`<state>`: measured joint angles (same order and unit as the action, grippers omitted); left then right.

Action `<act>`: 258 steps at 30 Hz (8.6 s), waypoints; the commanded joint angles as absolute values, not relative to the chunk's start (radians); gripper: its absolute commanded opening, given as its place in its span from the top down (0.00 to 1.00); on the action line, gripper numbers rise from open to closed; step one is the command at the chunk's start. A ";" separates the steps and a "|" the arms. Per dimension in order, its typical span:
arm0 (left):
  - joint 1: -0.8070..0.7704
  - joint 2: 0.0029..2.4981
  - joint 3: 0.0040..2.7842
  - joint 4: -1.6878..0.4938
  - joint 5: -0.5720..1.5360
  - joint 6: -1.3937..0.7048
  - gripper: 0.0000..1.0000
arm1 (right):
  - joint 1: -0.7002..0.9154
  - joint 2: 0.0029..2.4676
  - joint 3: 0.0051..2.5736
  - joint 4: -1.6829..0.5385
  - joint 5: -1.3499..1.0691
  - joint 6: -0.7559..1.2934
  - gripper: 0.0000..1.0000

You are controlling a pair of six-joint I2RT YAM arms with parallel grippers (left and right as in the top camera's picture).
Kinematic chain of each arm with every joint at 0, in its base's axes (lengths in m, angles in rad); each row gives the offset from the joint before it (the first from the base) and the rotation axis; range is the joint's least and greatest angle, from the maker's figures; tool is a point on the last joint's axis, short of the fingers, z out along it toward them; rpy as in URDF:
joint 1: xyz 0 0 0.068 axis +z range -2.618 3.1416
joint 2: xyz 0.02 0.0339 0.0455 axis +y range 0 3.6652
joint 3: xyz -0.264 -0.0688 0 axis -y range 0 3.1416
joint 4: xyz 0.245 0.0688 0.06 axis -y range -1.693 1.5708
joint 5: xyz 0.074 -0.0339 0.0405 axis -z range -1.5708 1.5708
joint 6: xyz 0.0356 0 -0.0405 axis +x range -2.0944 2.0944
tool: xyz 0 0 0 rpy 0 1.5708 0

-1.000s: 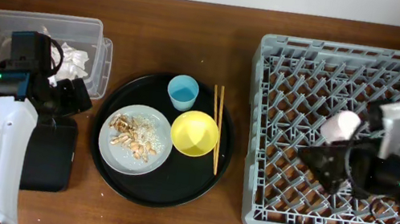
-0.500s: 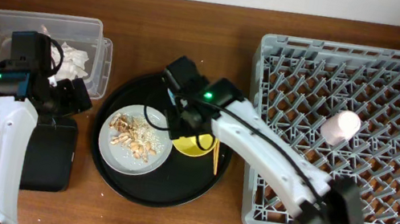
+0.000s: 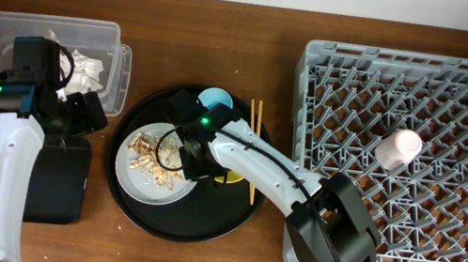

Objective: Sort waste into correct bins and load items into the dishwasher rack
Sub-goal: 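Reach the right gripper to the yellow bowl and grasp it, then place the yellow bowl in the rack's upper area and release, then move the right gripper to the chopsticks on the tray, then grasp one chopstick and place it in the rack, then reach the right gripper back and grasp the second chopstick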

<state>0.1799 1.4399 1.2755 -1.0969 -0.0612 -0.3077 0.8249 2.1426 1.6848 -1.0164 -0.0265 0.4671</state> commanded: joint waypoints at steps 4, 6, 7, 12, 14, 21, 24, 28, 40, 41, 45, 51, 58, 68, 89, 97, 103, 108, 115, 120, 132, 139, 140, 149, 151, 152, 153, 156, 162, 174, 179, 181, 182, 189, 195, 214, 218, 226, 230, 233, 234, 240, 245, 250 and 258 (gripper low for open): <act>0.182 1.438 1.274 -1.097 -0.072 -0.318 0.01 | 0.830 2.139 1.750 -1.122 -0.089 0.469 0.96; 0.182 1.438 1.274 -1.097 -0.072 -0.318 0.01 | 0.830 2.126 1.823 -1.201 -0.126 0.464 0.96; 0.182 1.438 1.274 -1.097 -0.072 -0.318 0.01 | 0.830 2.112 1.869 -1.245 -0.148 0.458 0.96; 0.181 1.438 1.274 -1.097 -0.072 -0.318 0.01 | 0.743 1.979 2.120 -1.488 -0.145 0.412 0.96; 0.182 1.438 1.274 -1.097 -0.072 -0.318 0.01 | 0.585 1.874 2.198 -1.538 -0.199 0.293 0.96; 0.182 1.438 1.274 -1.097 -0.072 -0.318 0.01 | -0.041 1.847 2.141 -1.575 -0.875 -0.268 0.96; 0.182 1.438 1.274 -1.097 -0.072 -0.318 0.01 | -0.165 1.951 2.070 -1.564 -1.084 -0.351 0.96; 0.182 1.438 1.274 -1.097 -0.072 -0.318 0.01 | -0.291 2.065 1.980 -1.699 -1.222 -0.435 0.96; 0.182 1.438 1.274 -1.097 -0.072 -0.318 0.01 | -0.527 2.035 1.777 -1.699 -1.352 -0.642 0.96; 0.182 1.438 1.274 -1.097 -0.072 -0.318 0.01 | -0.530 2.035 1.777 -1.686 -1.388 -0.662 0.96; 0.182 1.438 1.274 -1.097 -0.072 -0.318 0.01 | -0.579 2.035 1.778 -1.417 -1.520 -0.639 0.96; 0.182 1.438 1.274 -1.097 -0.072 -0.318 0.01 | -0.533 2.078 1.778 -0.718 -1.552 -0.130 0.96; 0.182 1.438 1.274 -1.097 -0.072 -0.318 0.01 | -0.506 2.196 1.777 -0.617 -1.501 0.070 0.96; 0.182 1.438 1.274 -1.097 -0.072 -0.318 0.01 | -0.587 2.170 1.785 -0.780 -1.217 0.165 0.62; 0.182 1.438 1.274 -1.097 -0.072 -0.318 0.01 | -0.253 2.051 1.805 -0.953 -0.009 0.196 0.96; 0.182 1.438 1.274 -1.097 -0.072 -0.318 0.01 | -0.348 1.979 2.079 -1.288 0.155 0.274 0.96; 0.182 1.438 1.274 -1.097 -0.072 -0.318 0.01 | -0.121 1.709 2.269 -1.601 -0.313 0.157 0.60; 0.182 1.438 1.274 -1.097 -0.072 -0.318 0.01 | 0.273 1.710 2.095 -1.681 0.006 0.441 0.38; 0.182 1.438 1.274 -1.097 -0.072 -0.318 0.01 | 0.533 1.710 1.422 -1.081 -0.079 0.686 0.58; 0.182 1.438 1.274 -1.097 -0.072 -0.318 0.01 | 0.545 1.723 1.182 -0.802 -0.105 0.785 0.58; 0.182 1.438 1.274 -1.097 -0.072 -0.318 0.01 | 0.590 1.886 1.174 -0.743 -0.044 0.873 0.61; 0.182 1.438 1.274 -1.097 -0.072 -0.318 0.01 | 0.588 1.843 1.230 -0.784 -0.059 0.868 0.92; 0.182 1.438 1.274 -1.097 -0.072 -0.318 0.01 | 0.588 1.830 1.247 -0.803 -0.059 0.860 0.96; 0.182 1.438 1.274 -1.097 -0.072 -0.318 0.01 | 0.285 1.583 1.588 -1.069 -0.033 0.265 0.96; 0.182 1.438 1.274 -1.097 -0.072 -0.318 0.01 | 0.216 1.593 1.588 -1.066 -0.042 0.115 0.96; 0.182 1.438 1.274 -1.097 -0.072 -0.318 0.01 | 0.199 1.610 1.587 -1.063 -0.041 0.070 0.96; 0.182 1.438 1.274 -1.097 -0.072 -0.318 0.01 | 0.185 1.634 1.587 -1.054 -0.040 0.031 0.96; 0.182 1.438 1.274 -1.097 -0.072 -0.318 0.00 | 0.156 1.706 1.587 -1.004 0.044 0.015 0.96; 0.182 1.438 1.274 -1.097 -0.072 -0.318 0.01 | 0.115 1.809 1.587 -0.968 0.088 0.015 0.85; 0.182 1.438 1.274 -1.097 -0.072 -0.318 0.01 | 0.219 1.689 1.588 -1.122 -0.311 0.090 0.17; 0.182 1.438 1.274 -1.097 -0.072 -0.318 0.01 | 0.422 1.697 1.528 -1.121 -0.053 0.331 0.28; 0.182 1.438 1.274 -1.097 -0.072 -0.318 0.01 | 0.458 1.697 1.488 -1.097 -0.040 0.381 0.39; 0.182 1.438 1.274 -1.097 -0.072 -0.318 0.01 | 0.466 1.700 1.444 -1.045 -0.039 0.390 0.44; 0.182 1.438 1.274 -1.097 -0.072 -0.318 0.01 | 0.464 1.862 1.392 -0.862 0.073 0.436 0.66; 0.182 1.438 1.274 -1.097 -0.072 -0.318 0.01 | 0.429 1.933 1.391 -0.838 0.144 0.435 0.87; 0.182 1.438 1.274 -1.097 -0.072 -0.318 0.01 | 0.261 1.939 1.391 -0.562 0.083 0.289 0.95; 0.182 1.438 1.274 -1.097 -0.072 -0.318 0.01 | 0.260 1.939 1.391 -0.560 0.159 0.289 0.96; 0.182 1.438 1.274 -1.097 -0.072 -0.318 0.01 | 0.262 1.935 1.404 -0.571 0.080 0.187 0.91; 0.182 1.438 1.274 -1.097 -0.072 -0.318 0.01 | 0.270 1.937 1.453 -0.793 -0.087 0.192 0.49; 0.182 1.438 1.274 -1.097 -0.072 -0.318 0.01 | 0.327 1.937 1.443 -0.861 -0.071 0.278 0.48; 0.182 1.438 1.274 -1.097 -0.072 -0.318 0.01 | 0.355 1.937 1.436 -0.861 -0.040 0.336 0.48; 0.182 1.438 1.274 -1.097 -0.072 -0.318 0.01 | 0.412 1.995 1.433 -0.833 0.114 0.533 0.52; 0.182 1.438 1.274 -1.097 -0.072 -0.318 0.01 | 0.411 2.077 1.433 -0.770 0.117 0.533 0.54; 0.182 1.438 1.274 -1.097 -0.072 -0.318 0.01 | 0.395 2.085 1.429 -0.744 0.118 0.529 0.65; 0.182 1.438 1.274 -1.097 -0.072 -0.318 0.01 | 0.355 2.087 1.423 -0.736 0.080 0.474 0.67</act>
